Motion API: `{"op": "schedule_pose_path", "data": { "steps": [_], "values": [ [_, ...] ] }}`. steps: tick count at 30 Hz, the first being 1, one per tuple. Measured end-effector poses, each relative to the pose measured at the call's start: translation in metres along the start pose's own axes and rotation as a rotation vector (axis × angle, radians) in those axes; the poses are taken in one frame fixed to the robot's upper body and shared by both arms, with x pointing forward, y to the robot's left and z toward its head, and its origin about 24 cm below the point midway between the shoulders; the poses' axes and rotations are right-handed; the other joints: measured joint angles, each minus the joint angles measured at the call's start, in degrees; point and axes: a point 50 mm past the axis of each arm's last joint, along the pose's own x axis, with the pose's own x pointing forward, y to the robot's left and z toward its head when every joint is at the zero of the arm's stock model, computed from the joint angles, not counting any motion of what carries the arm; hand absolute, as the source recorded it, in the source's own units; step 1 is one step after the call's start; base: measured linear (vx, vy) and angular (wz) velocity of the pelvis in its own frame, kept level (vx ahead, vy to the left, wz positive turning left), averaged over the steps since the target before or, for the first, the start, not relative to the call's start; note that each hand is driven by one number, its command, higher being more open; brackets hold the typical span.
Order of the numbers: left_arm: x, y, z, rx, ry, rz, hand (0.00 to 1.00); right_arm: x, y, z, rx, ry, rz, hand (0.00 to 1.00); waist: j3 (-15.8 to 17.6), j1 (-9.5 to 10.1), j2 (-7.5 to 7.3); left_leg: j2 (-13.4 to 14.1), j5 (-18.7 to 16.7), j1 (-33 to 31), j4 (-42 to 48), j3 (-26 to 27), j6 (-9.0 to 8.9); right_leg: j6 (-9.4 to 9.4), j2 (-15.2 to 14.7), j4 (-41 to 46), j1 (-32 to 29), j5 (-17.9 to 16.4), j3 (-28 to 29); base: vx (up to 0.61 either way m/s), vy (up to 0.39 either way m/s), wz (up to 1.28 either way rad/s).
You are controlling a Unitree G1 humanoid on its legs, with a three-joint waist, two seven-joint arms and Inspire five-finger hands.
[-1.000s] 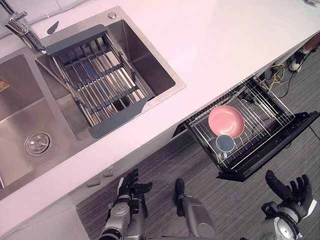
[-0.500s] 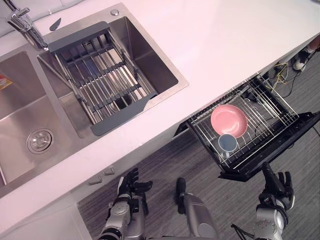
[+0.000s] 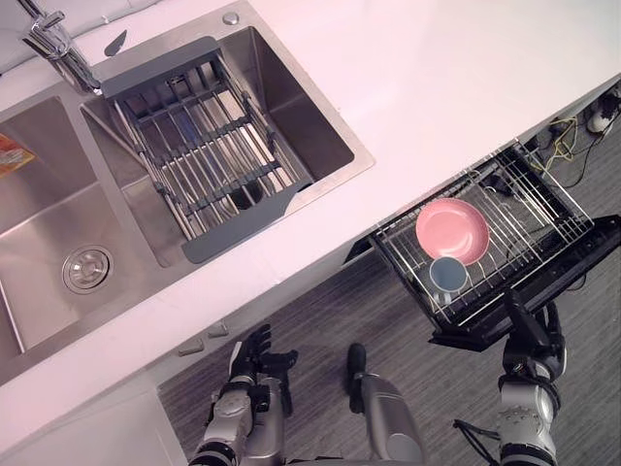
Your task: Walk over to the sink, pick up the cup, carry it to the dishwasher, place the cup inside the dishwasher, then close the dishwasher door
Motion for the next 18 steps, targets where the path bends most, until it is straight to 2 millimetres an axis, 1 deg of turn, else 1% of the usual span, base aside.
{"op": "schedule_pose_path", "data": {
  "steps": [3,5,6,8,9,11,12,14,15,18],
  "values": [
    [0.000,-0.001,0.001,0.002,-0.006,-0.011,0.90,-0.001,0.012,-0.001,0.024,0.005,0.050,0.90,0.2,0.00,0.36,-0.1,0.5,0.2,-0.7,0.0,-0.06,-0.05,0.0,0.0,0.0,0.0,0.0,0.00,-0.010,0.01],
    [0.000,-0.002,0.003,0.004,-0.014,-0.016,0.90,-0.003,0.027,-0.002,0.031,0.006,0.115,0.90,0.5,0.03,0.83,-0.3,1.2,0.5,-1.8,-0.4,-0.26,-0.19,-0.1,0.0,0.0,-0.1,-0.2,0.01,-0.032,0.08],
    [0.000,-0.002,0.004,0.004,-0.017,-0.017,0.90,-0.003,0.031,-0.003,0.034,0.006,0.131,0.90,0.6,0.05,0.98,-0.3,1.4,0.5,-1.9,-0.5,-0.33,-0.26,-0.1,0.0,0.0,-0.1,-0.3,0.01,-0.048,0.11],
    [0.000,-0.002,0.006,0.004,-0.030,-0.020,0.90,-0.001,0.048,-0.004,0.064,0.008,0.199,0.90,0.9,0.13,1.61,-0.3,2.1,0.6,-2.6,-0.9,-0.58,-0.42,-0.1,0.0,0.0,-0.2,-0.7,0.01,-0.044,0.09],
    [0.000,-0.002,0.006,0.005,-0.030,-0.020,0.90,0.000,0.054,-0.004,0.073,0.010,0.215,0.90,1.0,0.16,1.74,-0.3,2.2,0.6,-2.7,-1.0,-0.62,-0.47,-0.1,0.0,0.0,-0.2,-0.8,0.01,-0.035,0.07],
    [0.000,-0.002,0.006,0.007,-0.030,-0.021,0.90,0.003,0.073,-0.005,0.083,0.015,0.285,0.90,1.3,0.22,2.30,-0.3,2.7,0.6,-3.2,-1.5,-0.82,-0.68,-0.1,0.1,0.0,-0.3,-1.2,0.01,-0.047,0.09],
    [0.000,-0.003,0.006,0.008,-0.030,-0.022,0.90,0.004,0.077,-0.005,0.089,0.018,0.299,0.90,1.3,0.30,2.44,-0.4,2.9,0.6,-3.2,-1.6,-0.84,-0.75,-0.2,0.1,-0.1,-0.4,-1.3,0.01,-0.042,0.10],
    [-0.001,-0.002,0.005,0.007,-0.030,-0.023,0.90,0.007,0.096,-0.005,0.113,0.021,0.346,0.90,1.6,0.57,2.91,-0.4,3.3,0.5,-3.6,-2.0,-1.05,-0.95,-0.2,0.4,-0.4,-0.5,-1.7,0.01,-0.034,0.08],
    [-0.002,-0.002,0.004,0.007,-0.029,-0.022,0.90,0.008,0.100,-0.005,0.116,0.021,0.356,0.90,1.7,0.59,3.03,-0.4,3.4,0.4,-3.6,-2.0,-1.09,-0.99,-0.2,0.5,-0.5,-0.5,-1.7,0.00,-0.032,0.05],
    [-0.003,-0.001,0.002,0.025,-0.026,-0.022,0.90,0.013,0.122,-0.006,0.119,0.025,0.403,0.90,2.0,0.59,3.61,-0.3,3.8,-0.1,-3.7,-2.4,-1.30,-1.21,-0.2,1.0,-1.0,-0.7,-2.1,0.00,-0.027,0.05]
  ]
}}
